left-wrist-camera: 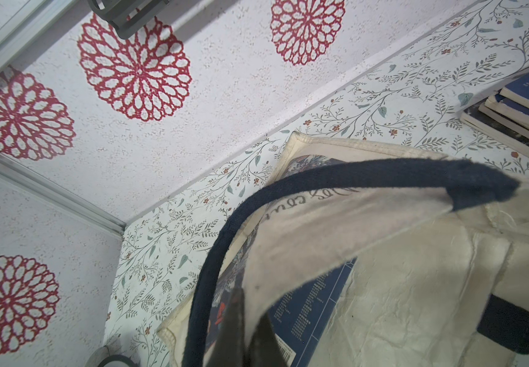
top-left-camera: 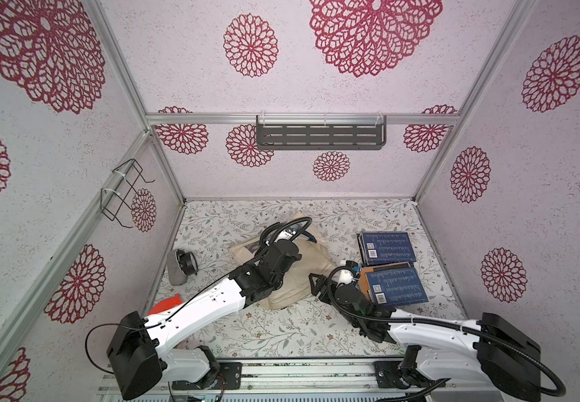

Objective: Take out the books from the canvas bag
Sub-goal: Pick up the book from the canvas bag.

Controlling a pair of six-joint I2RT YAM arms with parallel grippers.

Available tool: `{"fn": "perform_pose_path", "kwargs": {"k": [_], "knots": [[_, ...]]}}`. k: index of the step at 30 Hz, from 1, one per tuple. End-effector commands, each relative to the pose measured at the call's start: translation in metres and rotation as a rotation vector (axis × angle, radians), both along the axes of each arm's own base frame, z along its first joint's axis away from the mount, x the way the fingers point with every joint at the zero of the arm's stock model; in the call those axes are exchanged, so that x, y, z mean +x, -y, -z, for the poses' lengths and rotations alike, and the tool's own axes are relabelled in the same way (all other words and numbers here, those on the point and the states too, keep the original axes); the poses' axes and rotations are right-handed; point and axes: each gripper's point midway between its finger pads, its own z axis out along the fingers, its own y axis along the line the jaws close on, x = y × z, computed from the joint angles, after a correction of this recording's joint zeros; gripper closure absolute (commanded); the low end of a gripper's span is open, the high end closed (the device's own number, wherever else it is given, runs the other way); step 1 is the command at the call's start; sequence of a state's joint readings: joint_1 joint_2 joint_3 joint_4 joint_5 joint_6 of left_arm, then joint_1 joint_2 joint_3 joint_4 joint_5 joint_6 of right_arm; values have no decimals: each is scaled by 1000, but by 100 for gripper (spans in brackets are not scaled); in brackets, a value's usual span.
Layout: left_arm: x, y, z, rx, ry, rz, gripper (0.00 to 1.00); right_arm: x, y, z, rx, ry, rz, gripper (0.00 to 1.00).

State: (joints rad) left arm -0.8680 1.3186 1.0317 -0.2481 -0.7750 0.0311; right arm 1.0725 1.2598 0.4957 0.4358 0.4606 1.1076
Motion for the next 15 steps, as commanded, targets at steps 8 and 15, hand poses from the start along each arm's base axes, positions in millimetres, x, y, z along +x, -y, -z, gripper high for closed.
{"fn": "perform_pose_path", "kwargs": {"k": [8, 15], "knots": [[-1, 0, -19, -51, 37, -7, 100, 11, -52, -2, 69, 4, -65, 18], [-3, 1, -21, -55, 42, 0, 100, 20, -75, 17, 46, -29, -84, 18]]}}
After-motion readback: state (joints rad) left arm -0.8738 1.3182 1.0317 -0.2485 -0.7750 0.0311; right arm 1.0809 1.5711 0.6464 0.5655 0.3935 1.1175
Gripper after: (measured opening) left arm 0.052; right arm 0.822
